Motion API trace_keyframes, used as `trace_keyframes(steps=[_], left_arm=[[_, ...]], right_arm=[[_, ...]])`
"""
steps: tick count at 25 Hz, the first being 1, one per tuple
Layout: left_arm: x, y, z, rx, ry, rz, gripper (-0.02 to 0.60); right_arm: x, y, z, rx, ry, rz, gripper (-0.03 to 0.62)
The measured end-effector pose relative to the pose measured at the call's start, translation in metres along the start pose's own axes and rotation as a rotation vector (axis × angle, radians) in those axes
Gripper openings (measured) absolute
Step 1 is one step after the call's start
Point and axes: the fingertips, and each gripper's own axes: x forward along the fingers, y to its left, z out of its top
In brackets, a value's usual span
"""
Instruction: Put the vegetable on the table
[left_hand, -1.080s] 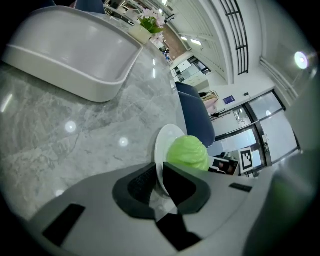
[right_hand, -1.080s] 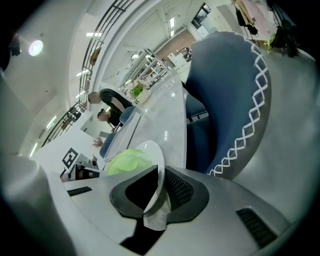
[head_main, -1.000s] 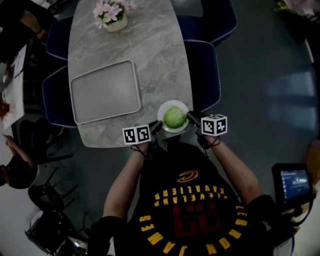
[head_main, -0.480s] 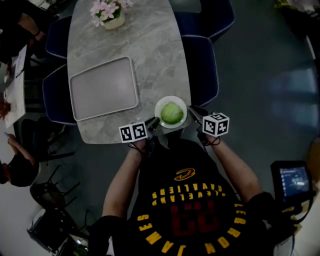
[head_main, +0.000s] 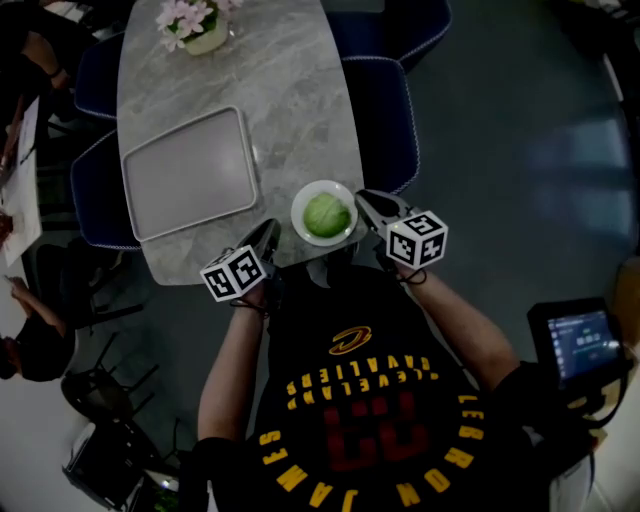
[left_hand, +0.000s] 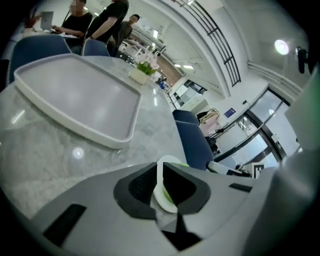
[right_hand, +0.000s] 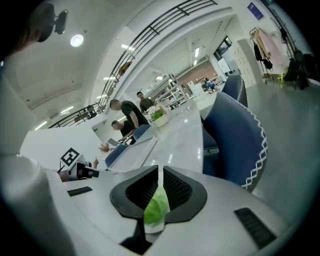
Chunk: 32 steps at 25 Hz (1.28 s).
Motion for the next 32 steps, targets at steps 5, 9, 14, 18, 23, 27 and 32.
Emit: trace_keyframes(steps=[5,9,14,18,23,27,32], left_arm=[[-0.028,-0.062,0.039,0.102,-0.125,-0.089,0.037],[-0.051,-0.117,0.057,0.273,-0.174,-0.147,0.037],[-0.081,-0.162,0.069,0.456,-0.223,-0.174,0.037],[-0.095,-0.169,0.082,0.497,-0.272,-0.201,0.037],[-0.133,-0.174,0.070,0.506,-0.265,-0.250,0.037],[-0.156,-0.158,0.090,0.535,-0.329,-0.257,0.037],[-0.191,-0.143,0.106,0.600,-0.384,-0.236,0.037]], right_arm=[[-0.002,0.049,0.051,-0.065,-0.102,0.083,0.035],[-0.013,0.085,0.080,-0.130,-0.150,0.148,0.035],[-0.025,0.122,0.101,-0.180,-0.177,0.198,0.035],[-0.018,0.158,0.118,-0.265,-0.179,0.259,0.034],[-0.039,0.220,0.107,-0.281,-0.169,0.299,0.005],[-0.021,0.257,0.115,-0.358,-0.187,0.335,0.005],[-0.012,0.298,0.126,-0.439,-0.248,0.345,0.005]])
